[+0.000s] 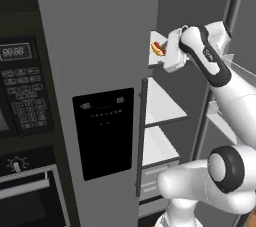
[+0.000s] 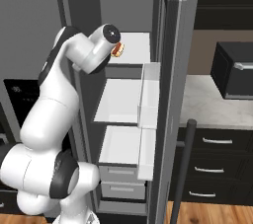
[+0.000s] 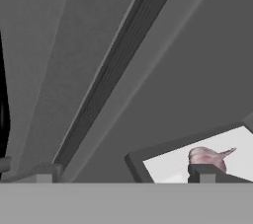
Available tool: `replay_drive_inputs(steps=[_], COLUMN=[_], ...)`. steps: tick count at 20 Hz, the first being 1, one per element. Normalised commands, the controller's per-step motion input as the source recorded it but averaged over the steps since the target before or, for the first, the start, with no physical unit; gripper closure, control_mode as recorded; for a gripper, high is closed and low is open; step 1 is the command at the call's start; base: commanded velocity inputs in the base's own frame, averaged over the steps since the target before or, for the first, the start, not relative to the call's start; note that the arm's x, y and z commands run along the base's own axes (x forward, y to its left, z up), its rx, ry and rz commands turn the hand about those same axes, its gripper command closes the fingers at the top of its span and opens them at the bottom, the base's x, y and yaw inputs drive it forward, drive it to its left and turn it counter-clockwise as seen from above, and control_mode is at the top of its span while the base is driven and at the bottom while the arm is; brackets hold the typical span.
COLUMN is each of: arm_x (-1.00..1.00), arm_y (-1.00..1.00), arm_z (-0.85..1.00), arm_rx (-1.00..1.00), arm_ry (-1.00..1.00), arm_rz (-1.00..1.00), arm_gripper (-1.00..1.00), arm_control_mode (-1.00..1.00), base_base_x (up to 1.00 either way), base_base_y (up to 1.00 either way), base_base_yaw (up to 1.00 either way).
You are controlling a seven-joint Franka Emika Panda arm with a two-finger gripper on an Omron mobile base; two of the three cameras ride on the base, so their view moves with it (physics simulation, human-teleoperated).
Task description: Retrieve the bottle and the shaker from the cabinet and place them next to the mixing bowl on the counter. Then add garlic from the fridge to the mixing bowl.
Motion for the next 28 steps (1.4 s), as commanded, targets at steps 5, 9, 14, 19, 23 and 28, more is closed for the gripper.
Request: replay_drive_inputs(steps=[5, 9, 14, 19, 23, 28], arm_x=[0.36, 0.36, 0.31, 0.28, 0.3, 0.35], arm_y=[0.0, 0.0, 0.0, 0.0, 0.0, 0.0], arm_z=[-0.04, -0.01, -0.09, -0.15, -0.14, -0.1], arm_rx=[0.0, 0.0, 0.0, 0.0, 0.0, 0.0], arm_ry=[0.01, 0.01, 0.02, 0.03, 0.04, 0.03], arm_rz=[0.0, 0.0, 0.0, 0.01, 0.0, 0.0], arm_gripper=[-1.0, -1.0, -1.0, -1.0, -1.0, -1.0], arm_control_mode=[-1.0, -1.0, -1.0, -1.0, -1.0, -1.0], base_base_x=[0.0, 0.0, 0.0, 0.0, 0.0, 0.0], base_base_y=[0.0, 0.0, 0.0, 0.0, 0.0, 0.0], base_base_yaw=[0.0, 0.0, 0.0, 0.0, 0.0, 0.0])
